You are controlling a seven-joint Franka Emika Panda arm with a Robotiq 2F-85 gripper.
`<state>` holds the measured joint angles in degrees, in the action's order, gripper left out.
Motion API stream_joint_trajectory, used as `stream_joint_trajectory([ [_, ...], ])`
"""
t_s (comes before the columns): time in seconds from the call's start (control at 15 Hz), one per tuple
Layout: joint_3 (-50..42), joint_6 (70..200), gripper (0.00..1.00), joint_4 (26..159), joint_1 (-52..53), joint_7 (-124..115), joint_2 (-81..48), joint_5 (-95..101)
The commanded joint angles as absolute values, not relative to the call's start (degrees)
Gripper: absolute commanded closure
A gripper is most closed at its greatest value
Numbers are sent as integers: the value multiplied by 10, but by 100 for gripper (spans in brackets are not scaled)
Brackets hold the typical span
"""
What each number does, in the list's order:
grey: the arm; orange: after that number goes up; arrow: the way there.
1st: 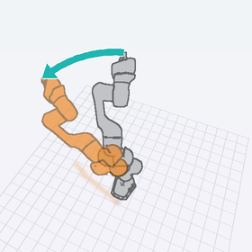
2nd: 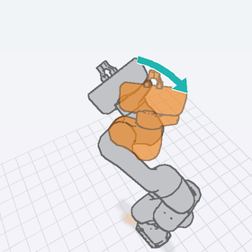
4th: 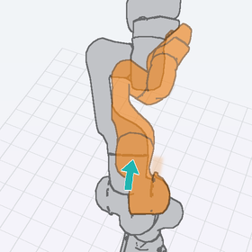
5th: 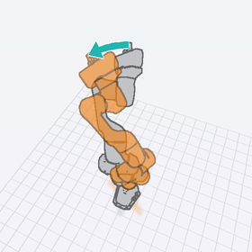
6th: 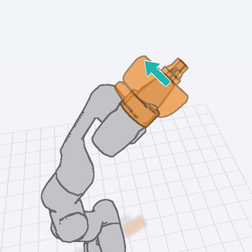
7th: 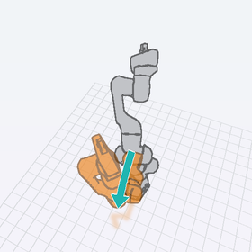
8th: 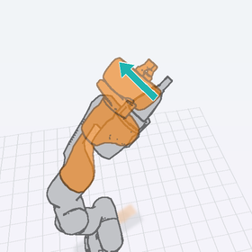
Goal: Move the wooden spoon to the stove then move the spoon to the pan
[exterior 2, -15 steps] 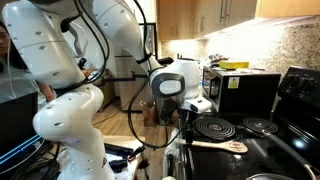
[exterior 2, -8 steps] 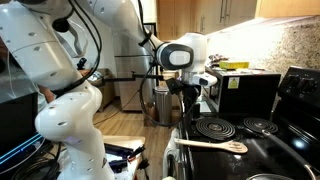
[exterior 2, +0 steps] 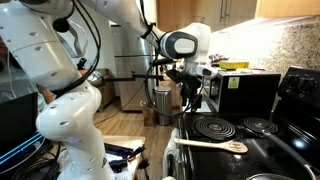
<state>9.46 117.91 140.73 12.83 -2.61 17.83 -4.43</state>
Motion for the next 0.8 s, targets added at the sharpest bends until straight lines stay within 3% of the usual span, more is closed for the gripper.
stream_joint_trajectory([
  [0.0,100,1178,0,1407,123,-25,178,-46],
  [0.73,103,1179,0,1437,85,-173,185,-36],
])
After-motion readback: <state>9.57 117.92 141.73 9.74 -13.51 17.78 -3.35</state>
